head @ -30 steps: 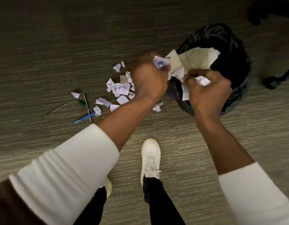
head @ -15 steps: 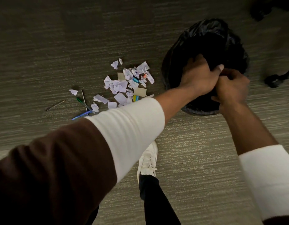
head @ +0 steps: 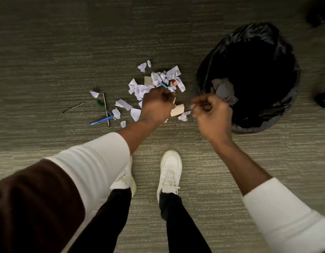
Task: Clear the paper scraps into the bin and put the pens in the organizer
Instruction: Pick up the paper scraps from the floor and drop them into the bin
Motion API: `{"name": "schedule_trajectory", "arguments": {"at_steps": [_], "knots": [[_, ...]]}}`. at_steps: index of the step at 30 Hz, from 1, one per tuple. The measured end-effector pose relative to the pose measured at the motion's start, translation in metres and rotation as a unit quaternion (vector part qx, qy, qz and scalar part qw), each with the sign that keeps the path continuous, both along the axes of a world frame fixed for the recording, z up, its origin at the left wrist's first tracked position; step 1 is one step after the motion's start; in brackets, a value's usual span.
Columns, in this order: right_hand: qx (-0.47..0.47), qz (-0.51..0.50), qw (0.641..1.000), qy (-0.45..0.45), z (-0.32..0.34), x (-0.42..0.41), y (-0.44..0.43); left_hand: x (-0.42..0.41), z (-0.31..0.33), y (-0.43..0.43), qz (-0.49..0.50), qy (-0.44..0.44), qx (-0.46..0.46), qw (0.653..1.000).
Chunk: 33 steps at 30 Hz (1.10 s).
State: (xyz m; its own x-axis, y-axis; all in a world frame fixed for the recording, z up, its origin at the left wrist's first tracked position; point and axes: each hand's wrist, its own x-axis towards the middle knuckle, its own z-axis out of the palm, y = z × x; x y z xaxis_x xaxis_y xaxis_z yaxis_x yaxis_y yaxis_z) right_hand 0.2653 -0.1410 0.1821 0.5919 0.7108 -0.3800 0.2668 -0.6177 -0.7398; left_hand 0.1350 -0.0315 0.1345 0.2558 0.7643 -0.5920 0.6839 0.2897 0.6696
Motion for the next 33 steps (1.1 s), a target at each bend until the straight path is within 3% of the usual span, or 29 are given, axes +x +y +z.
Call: {"name": "schedule_trajectory", "arguments": {"at_steps": [5,11,17,20,23,28,33], "knots": [[-0.108,0.097,0.989,0.028,-0.082,-0.041,0.001,-0.07,-0.048,0.019,-0.167,0.179,0.063,0.968],[-0.334,0.104,0.937,-0.015,-0.196,-0.047,0.002,-0.132,-0.134,0.037,-0.251,0.28,0.047,0.925],[-0.305,0.023,0.952,0.004,-0.25,-0.058,0.026,-0.146,-0.22,0.046,-0.279,0.301,0.038,0.911],[-0.265,-0.012,0.963,0.036,-0.272,-0.078,0.049,-0.138,-0.234,0.038,-0.238,0.294,0.043,0.925],[-0.225,-0.043,0.973,-0.004,-0.295,-0.096,0.063,-0.128,-0.24,0.026,-0.216,0.3,0.079,0.926],[-0.272,0.133,0.947,-0.112,-0.277,-0.117,0.078,-0.124,-0.243,0.01,-0.209,0.271,0.185,0.921],[-0.255,0.266,0.905,-0.213,-0.282,-0.127,0.079,-0.129,-0.246,0.016,-0.255,0.229,0.208,0.916]]}}
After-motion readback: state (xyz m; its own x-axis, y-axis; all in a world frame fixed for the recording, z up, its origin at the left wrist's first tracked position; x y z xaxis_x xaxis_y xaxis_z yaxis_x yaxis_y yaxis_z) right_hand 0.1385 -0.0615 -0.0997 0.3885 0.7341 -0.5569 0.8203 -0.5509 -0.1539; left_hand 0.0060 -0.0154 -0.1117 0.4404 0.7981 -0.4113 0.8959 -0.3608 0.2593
